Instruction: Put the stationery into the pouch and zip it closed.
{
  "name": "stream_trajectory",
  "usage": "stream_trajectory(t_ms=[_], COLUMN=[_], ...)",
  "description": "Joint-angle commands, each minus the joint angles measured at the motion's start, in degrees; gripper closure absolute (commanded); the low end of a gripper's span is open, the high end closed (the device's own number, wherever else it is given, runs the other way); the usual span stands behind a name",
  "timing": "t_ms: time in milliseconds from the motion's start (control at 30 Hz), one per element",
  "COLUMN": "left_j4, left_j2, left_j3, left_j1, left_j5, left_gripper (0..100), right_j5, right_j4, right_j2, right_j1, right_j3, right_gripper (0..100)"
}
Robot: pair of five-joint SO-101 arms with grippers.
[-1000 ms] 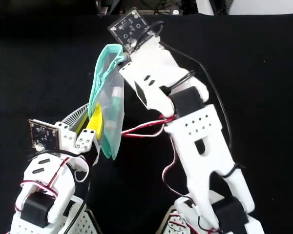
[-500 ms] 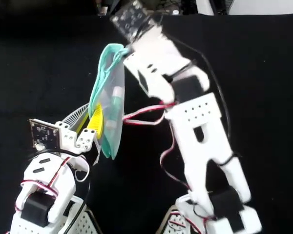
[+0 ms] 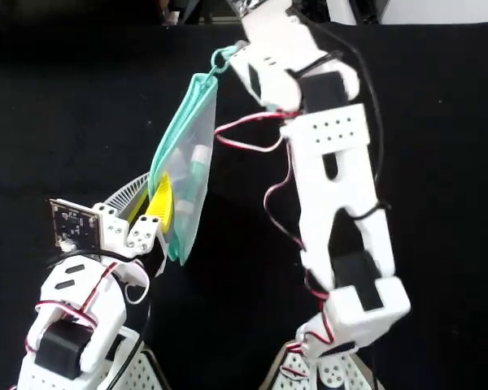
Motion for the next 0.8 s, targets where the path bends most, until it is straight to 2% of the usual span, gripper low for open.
stream_trajectory(t_ms=[0,267,767], left_j4=[0.88,0.88,0.97], left_j2=[0.09,0.09,0.09], left_j3=[0.31,0.31,0.31], left_j1=[-0.31,-0.31,-0.31], left_j5=[0.00,0.00,-0.09], left_gripper=[97,97,97], right_j5=[-0.35,-0.18,0.00], right_j4=[1.49,7.12,11.25], right_j2=[3.65,11.56,12.79], right_j1=[10.73,12.92,13.27], right_j3=[-11.47,-22.55,-26.07], right_gripper=[98.6,98.6,98.6])
